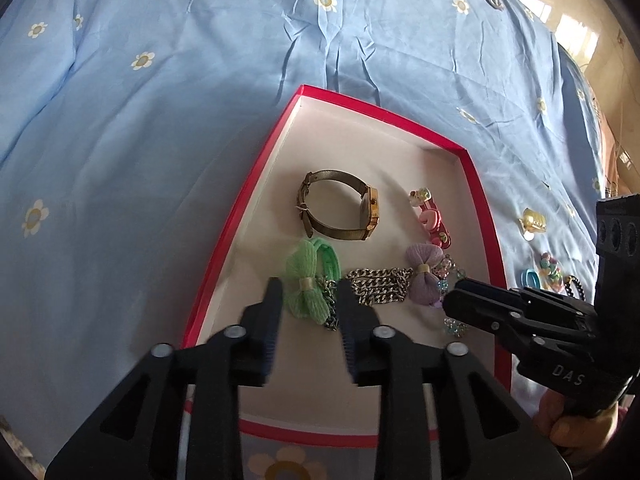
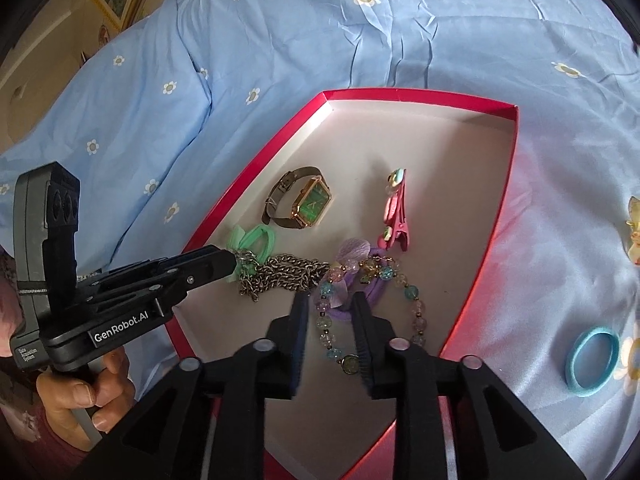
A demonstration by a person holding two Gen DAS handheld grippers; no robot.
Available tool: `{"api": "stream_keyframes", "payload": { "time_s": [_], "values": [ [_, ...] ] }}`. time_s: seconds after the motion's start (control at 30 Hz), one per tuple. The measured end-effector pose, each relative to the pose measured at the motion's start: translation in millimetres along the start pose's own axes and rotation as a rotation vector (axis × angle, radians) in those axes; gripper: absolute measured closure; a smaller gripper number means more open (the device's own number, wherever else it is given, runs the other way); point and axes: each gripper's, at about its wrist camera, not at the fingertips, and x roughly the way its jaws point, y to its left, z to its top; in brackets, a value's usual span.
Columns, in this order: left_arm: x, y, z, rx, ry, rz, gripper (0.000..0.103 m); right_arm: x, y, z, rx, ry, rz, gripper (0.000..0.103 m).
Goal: Organize jewelry
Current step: 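Lift both open tools out of the box toward the remaining jewelry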
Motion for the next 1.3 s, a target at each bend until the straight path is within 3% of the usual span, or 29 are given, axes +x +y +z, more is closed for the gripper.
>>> {"api": "stream_keyframes", "payload": {
  "time_s": [0.13,0.23,0.3,0.67,1.3],
  "values": [
    [-6,-2,0,-0.006,-0.009,-0.004,0.067,-11,0,1,0.009,-0.022,0.006,0.074],
    [-13,-5,0,-0.009,-0.021,-0.007,0.061,-26,-1,1,0.014,-0.051,0.012,0.067],
    [-17,-9,0,-0.009,-0.027,-0.012,0.061,-36,-2,0,0.015,-0.072,0.014,0.063],
    [-30,-61,-11,0.063,-0.023,-0.081,0.058,-90,-35,-18,0.076,-0.143,-0.031,0.062],
    [-24,-141,-24,0.198,0.021,-0.168,0.054,-169,-105,-73,0.175,-0.207,-0.236,0.058]
  ]
}}
